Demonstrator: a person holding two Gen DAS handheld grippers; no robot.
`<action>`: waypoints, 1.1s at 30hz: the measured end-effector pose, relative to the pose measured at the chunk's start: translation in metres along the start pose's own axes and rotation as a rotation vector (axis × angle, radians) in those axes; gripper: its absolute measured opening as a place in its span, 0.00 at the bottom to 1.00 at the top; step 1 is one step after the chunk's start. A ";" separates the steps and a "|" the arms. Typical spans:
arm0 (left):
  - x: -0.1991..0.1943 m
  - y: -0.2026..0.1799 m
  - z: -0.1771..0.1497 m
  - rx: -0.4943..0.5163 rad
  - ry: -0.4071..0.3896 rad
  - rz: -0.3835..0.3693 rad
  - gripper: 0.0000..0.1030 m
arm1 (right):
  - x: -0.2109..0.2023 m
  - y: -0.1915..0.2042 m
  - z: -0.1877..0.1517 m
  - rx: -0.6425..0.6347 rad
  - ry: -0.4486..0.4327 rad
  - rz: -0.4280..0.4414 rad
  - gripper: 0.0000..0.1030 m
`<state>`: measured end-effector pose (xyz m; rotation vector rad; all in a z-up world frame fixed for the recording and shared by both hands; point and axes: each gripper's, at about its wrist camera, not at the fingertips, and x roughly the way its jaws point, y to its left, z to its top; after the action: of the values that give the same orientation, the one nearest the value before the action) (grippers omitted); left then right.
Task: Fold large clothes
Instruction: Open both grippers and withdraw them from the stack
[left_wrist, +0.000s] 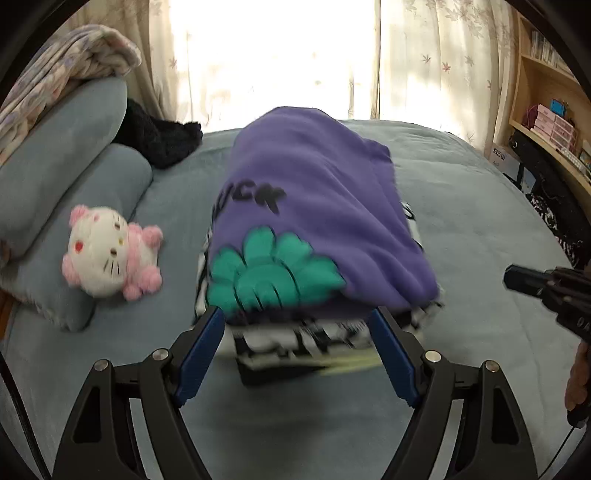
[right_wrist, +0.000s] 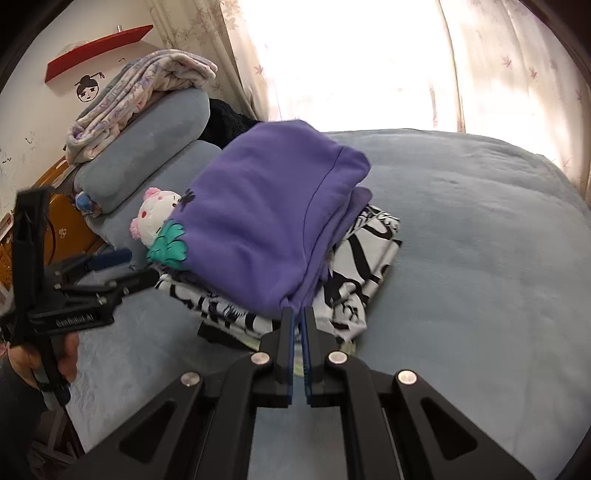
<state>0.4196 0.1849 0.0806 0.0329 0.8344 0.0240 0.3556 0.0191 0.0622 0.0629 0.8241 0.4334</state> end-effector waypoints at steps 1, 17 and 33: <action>-0.006 -0.004 -0.005 -0.003 0.001 -0.001 0.77 | -0.012 0.002 -0.002 -0.007 -0.001 -0.011 0.03; -0.134 -0.092 -0.082 -0.031 -0.013 -0.079 0.87 | -0.148 0.007 -0.075 -0.017 0.071 -0.124 0.24; -0.199 -0.178 -0.181 -0.015 -0.021 -0.130 0.88 | -0.253 0.008 -0.177 -0.030 0.099 -0.161 0.34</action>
<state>0.1534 0.0041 0.0999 -0.0353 0.8136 -0.0923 0.0737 -0.0940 0.1200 -0.0529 0.9125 0.2981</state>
